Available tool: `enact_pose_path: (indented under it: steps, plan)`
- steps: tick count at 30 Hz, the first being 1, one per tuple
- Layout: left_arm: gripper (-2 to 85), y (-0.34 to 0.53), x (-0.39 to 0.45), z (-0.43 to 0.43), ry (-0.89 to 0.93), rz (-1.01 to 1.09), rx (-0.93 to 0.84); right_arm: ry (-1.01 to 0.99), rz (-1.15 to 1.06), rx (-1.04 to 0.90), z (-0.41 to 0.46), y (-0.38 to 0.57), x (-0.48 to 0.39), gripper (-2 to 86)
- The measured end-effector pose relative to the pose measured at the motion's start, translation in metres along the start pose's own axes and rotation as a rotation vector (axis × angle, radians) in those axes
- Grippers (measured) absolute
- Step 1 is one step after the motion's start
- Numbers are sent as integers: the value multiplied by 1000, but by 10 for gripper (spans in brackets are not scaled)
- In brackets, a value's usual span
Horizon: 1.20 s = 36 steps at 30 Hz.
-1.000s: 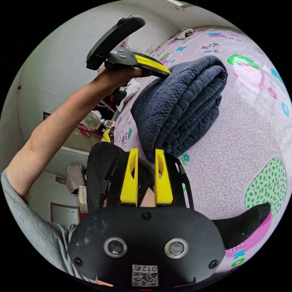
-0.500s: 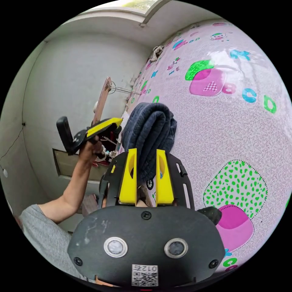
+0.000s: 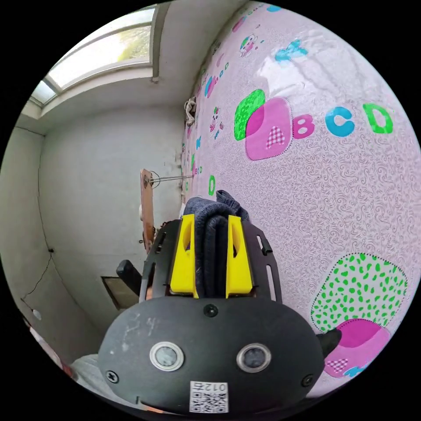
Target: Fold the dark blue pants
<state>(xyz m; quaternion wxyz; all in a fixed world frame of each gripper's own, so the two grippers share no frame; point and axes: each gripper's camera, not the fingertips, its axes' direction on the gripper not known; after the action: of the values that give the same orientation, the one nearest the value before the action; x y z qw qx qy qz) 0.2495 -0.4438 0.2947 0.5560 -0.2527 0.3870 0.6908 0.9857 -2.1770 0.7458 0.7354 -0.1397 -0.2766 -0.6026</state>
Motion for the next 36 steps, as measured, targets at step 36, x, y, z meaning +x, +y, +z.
enact_pose_path:
  steps: [36]
  plan:
    - [66,-98,-26,-176,-167,-66,89,-21,-104,-125,5,175,-14,133]
